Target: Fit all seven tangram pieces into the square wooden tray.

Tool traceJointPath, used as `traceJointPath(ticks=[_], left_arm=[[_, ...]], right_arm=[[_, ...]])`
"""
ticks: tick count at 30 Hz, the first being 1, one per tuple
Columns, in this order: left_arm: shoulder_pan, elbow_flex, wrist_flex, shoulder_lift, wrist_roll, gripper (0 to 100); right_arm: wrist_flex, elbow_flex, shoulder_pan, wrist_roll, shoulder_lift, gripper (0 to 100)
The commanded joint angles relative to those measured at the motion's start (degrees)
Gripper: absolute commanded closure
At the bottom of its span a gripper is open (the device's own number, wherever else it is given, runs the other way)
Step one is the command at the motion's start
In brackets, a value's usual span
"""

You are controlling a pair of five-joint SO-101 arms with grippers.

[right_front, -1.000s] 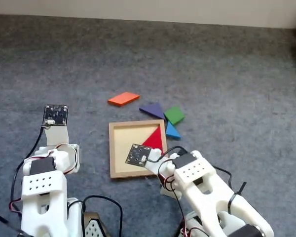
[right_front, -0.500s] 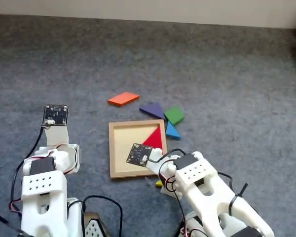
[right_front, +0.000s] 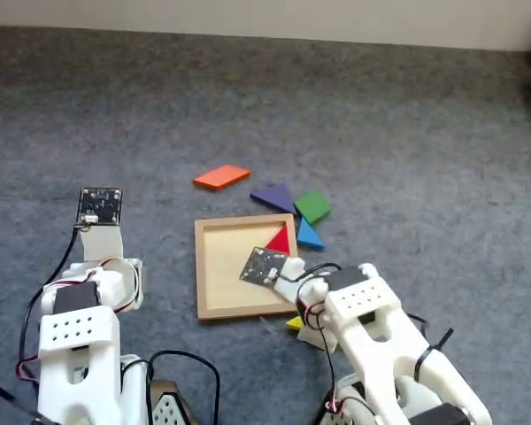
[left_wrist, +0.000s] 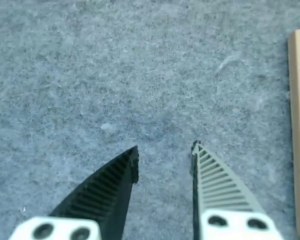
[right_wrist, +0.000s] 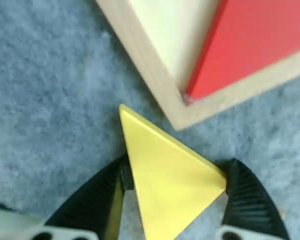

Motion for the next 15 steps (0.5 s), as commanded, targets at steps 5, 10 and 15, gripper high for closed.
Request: traceJointPath(ticks=[5, 10, 15], left_arm=[[-0.7, -0.1, -0.7, -0.4, -0.4, 81], [-0.7, -0.1, -0.7, -0.4, -0.4, 81], [-0.7, -0.1, -0.6, -0.4, -0.4, 81]], right_arm=[[10.6, -11.6, 2.8, 0.4, -1.2, 77.5], [13.2, -16.7, 2.6, 0.4, -1.1, 77.5], [13.4, -17.6, 2.6, -1.1, -0.7, 76.7]])
